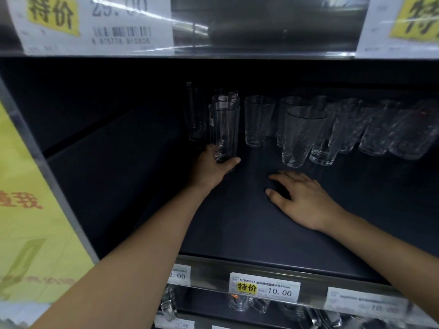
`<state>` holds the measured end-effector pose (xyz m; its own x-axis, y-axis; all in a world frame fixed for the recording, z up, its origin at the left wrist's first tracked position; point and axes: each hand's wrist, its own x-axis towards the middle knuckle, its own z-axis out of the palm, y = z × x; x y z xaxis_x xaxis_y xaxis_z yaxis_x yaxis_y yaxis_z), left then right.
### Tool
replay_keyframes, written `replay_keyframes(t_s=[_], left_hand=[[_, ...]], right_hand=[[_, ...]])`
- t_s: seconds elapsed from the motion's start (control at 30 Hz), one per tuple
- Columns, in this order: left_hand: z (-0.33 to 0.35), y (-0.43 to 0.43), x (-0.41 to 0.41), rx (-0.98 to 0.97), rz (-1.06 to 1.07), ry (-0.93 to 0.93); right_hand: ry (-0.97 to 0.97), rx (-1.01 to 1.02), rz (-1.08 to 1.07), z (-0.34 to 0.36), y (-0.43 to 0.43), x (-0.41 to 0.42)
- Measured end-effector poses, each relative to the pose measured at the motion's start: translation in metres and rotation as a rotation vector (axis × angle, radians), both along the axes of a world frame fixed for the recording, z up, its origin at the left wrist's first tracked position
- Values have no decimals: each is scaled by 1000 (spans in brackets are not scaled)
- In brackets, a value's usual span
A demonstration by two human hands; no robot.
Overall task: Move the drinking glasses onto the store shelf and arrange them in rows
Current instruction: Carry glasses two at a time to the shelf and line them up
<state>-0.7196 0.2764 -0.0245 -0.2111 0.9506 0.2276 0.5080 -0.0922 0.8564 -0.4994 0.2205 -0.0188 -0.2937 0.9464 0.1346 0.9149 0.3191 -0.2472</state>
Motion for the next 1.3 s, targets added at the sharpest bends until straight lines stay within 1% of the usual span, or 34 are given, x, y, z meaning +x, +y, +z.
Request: replay_keyframes(t_s=[0.1, 0.23, 0.3, 0.37, 0.43, 0.5, 0.57, 0.63, 0.73, 0.8, 0.97, 1.13, 1.3], left_hand=[[2, -3, 0, -4, 4, 35], [7, -13, 0, -2, 34, 35], [10, -24, 2, -34, 57, 84], [12, -42, 7, -51, 59, 141], [16, -61, 13, -52, 49, 132], [18, -79, 19, -79, 12, 73], [19, -97, 29, -89, -14, -14], [22, -118, 46, -64, -38, -138], [31, -149, 83, -50, -134, -295], [36, -164, 114, -64, -212, -367], [43, -194, 209, -100, -426, -442], [49, -222, 323, -150, -632, -406], [54, -244, 444, -155, -700, -379]], right_hand=[[13, 6, 2, -1, 2, 1], [35, 1, 8, -2, 4, 3], [110, -31, 6, 0, 7, 6], [218, -105, -8, 5, 7, 11], [365, -202, -44, 14, -1, 20], [589, -258, -83, 23, -19, 35], [760, -230, -122, 30, -46, 54], [850, -158, -166, 35, -78, 77], [930, -54, -228, 39, -130, 120], [964, 8, -294, 40, -164, 154], [939, 126, -503, 39, -244, 244], [970, 222, -663, 43, -306, 339], [923, 228, -722, 47, -349, 441]])
